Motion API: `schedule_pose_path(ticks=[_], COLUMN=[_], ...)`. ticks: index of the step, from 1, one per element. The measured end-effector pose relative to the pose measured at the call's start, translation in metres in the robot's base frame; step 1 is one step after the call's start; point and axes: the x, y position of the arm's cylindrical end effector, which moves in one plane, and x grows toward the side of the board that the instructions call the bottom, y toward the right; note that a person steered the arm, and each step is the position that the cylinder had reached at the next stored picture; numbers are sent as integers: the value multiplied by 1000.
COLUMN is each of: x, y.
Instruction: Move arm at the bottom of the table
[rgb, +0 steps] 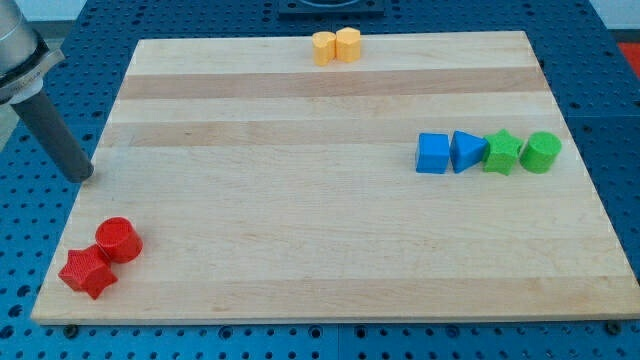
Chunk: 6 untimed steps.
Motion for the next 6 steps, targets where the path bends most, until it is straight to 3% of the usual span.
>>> schedule_pose_path(ticks=[1,2,3,4,5,6], x=[-32,-41,-23,36,124,166], y=[16,79,153,202,212,212])
